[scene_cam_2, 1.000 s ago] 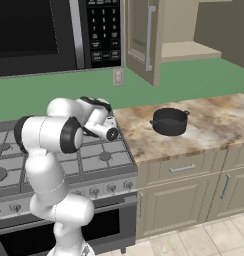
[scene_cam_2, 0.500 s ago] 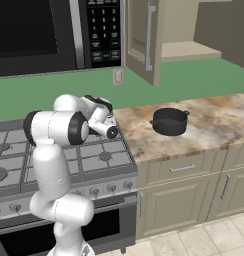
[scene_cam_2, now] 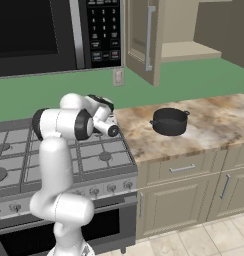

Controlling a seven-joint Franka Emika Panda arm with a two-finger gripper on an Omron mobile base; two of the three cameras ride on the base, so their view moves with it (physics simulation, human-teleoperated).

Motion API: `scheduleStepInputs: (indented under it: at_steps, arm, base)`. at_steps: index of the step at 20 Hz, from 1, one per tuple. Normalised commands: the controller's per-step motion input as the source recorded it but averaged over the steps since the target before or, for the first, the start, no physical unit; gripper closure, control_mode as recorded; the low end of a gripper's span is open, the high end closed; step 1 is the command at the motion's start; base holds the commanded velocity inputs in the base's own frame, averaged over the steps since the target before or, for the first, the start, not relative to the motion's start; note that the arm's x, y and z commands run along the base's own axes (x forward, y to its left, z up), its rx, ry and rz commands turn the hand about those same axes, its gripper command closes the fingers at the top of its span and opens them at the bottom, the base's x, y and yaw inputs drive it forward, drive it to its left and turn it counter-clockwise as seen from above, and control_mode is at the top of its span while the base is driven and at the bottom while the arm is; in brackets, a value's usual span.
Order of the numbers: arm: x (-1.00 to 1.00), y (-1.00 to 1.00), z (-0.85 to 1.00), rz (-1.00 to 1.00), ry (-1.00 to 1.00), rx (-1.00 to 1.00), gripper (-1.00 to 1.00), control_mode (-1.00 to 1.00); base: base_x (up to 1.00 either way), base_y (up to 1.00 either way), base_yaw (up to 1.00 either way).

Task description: Pick the kettle from the cabinet and place it on a stove burner. Then pick the pot from the counter and place it on another stove burner. Finally, turn both burners on.

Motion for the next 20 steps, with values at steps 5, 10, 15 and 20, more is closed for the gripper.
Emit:
scheduleStepInputs:
  at_steps: [5, 10, 15, 20]
  arm:
    - [0.32, 0.0, -0.19, 0.0, 0.0, 0.0, 1.0, -1.0]
    - [0.25, 0.0, -0.19, 0.0, 0.0, 0.0, 1.0, -1.0]
    - [0.01, 0.0, -0.11, 0.02, -0.02, 0.0, 1.0, -1.0]
    - [-0.16, -0.03, -0.1, 0.01, -0.01, 0.0, 1.0, -1.0]
  base:
    - [0.0, 0.0, 0.0]
    - [0.0, 0.0, 0.0]
    - [0.0, 0.0, 0.0]
    - [0.0, 0.0, 0.0]
